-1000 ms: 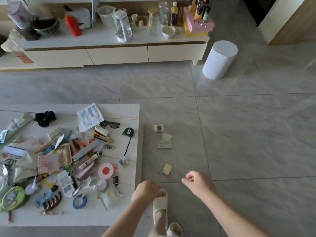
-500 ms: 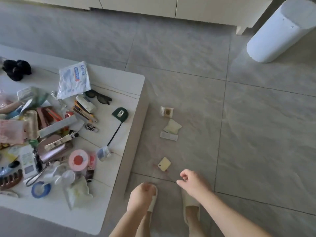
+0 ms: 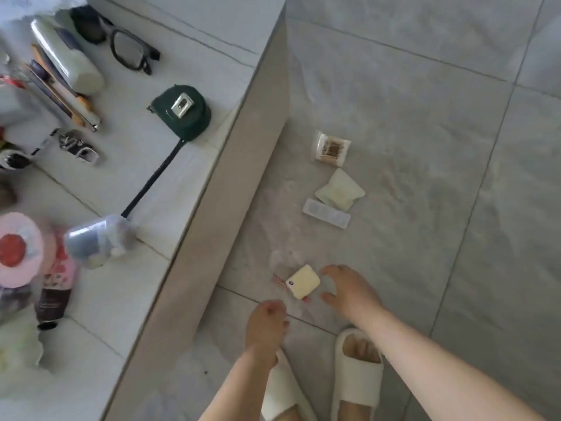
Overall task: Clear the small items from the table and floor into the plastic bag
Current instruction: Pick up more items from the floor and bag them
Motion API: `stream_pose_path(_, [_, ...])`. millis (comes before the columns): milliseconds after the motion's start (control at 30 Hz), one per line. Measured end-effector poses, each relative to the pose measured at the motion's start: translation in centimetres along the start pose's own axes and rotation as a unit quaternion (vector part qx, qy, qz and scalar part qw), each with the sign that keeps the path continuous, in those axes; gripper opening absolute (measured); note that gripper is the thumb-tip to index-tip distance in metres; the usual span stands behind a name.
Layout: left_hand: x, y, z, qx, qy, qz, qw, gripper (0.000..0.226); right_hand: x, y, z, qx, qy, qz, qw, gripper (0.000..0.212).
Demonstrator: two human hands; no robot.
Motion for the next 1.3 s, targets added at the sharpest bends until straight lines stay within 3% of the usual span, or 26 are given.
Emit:
stream_pose_path(167, [8.1,-0.2,-2.5,-0.030,-0.001,0.018,0.999,0.015,5.8,-2.5,-4.4,-0.059,-0.017,0.070,0.996,0.055])
stream_pose_path(367, [14.3,1.1,-4.2,-0.049,-0.065,0.034,0.996,0.023,9.8,-4.6,-8.1,-0.138,0.006,0.111,0.984,0.063])
stream_pose_path(500, [15.8,0.6,-4.5,0.040,-0.166,-0.001,0.985,0.037,10.5,-5.6,-9.2,-0.168,-0.029,0.121,0.978,0.062])
stream_pose_path(667, [15.8,-0.2,-5.4,0.068,-0.190,-0.018,0.979,0.032,10.8,-6.1,-9.0,-0.212,-0.070,0.083,0.971,0.048])
stream_pose_path(767, [14.4,-1.0,-5.3,0.098,-0.215,-0.037,0.971,0.029,10.0,-6.2,-7.8,-0.155,-0.078,0.055,0.983,0.026])
stream_pose_path(967, [10.0,-7.4,-6.8,0.070,-0.178,-0.189,0.963,0.023,7.8,-9.0,-4.0,0.036,-0.177,-0.043,0.983,0.029])
stream_pose_path(1067, [7.8,-12.4,-9.3,0.189,-0.160,-0.309,0.918,0.024,7.3,-10.5,-2.7,0.148,-0.225,-0.102,0.958,0.025])
stream_pose_path(1167, [6.9,-16.6,-11.8,0.365,-0.202,-0.400,0.817,0.036,7.1,-11.6,-2.1,0.228,-0.265,-0.125,0.929,0.025])
stream_pose_path(1233, [7.4,-18.6,-12.8,0.424,-0.228,-0.417,0.771,0.046,7.2,-12.0,-1.9,0.274,-0.285,-0.130,0.909,0.026])
stream_pose_path(1300, [8.4,-19.6,-13.4,0.450,-0.231,-0.408,0.760,0.050,7.2,-12.7,-1.8,0.311,-0.298,-0.131,0.893,0.023])
Point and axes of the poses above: each hand's wrist, its own x-axis towards the middle knuckle, its own z-axis out of the back of the hand, y = z × x, the point moved 4 cm from there along x, towards the middle knuckle, and after that the axes turned 13 degrees about z, right-handed, at the moved point
